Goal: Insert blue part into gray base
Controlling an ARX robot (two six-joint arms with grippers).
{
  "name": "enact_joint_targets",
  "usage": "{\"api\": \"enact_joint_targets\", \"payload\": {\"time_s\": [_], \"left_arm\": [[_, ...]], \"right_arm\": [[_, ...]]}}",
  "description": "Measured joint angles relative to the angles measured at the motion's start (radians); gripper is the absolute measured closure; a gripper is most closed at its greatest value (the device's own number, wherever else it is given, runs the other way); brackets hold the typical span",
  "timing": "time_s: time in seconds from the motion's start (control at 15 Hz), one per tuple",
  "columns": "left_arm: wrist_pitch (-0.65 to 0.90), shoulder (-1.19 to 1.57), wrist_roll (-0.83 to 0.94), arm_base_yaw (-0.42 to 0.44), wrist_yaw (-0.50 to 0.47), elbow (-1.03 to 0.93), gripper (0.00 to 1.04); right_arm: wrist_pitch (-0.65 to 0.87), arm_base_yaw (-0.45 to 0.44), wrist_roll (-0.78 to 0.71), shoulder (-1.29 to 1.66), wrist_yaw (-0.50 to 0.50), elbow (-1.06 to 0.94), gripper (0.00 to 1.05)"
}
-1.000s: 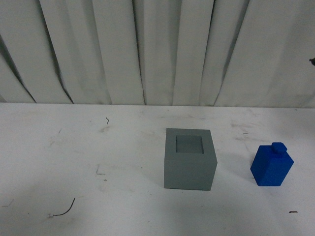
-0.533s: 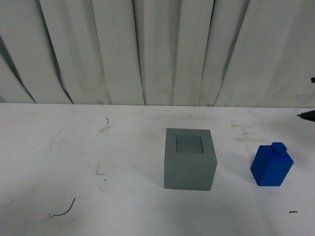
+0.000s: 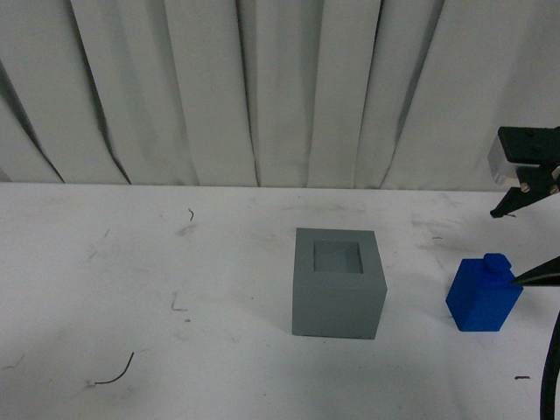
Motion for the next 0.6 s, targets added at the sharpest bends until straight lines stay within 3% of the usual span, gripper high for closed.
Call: {"api": "enact_joint_targets", "payload": {"time_s": [0.6], "left_arm": [[0.000, 0.000, 0.000, 0.000, 0.000, 0.000, 0.07]], "right_arm": [[-0.071, 0.031, -0.052, 0.147, 0.021, 0.101, 0.06]]}}
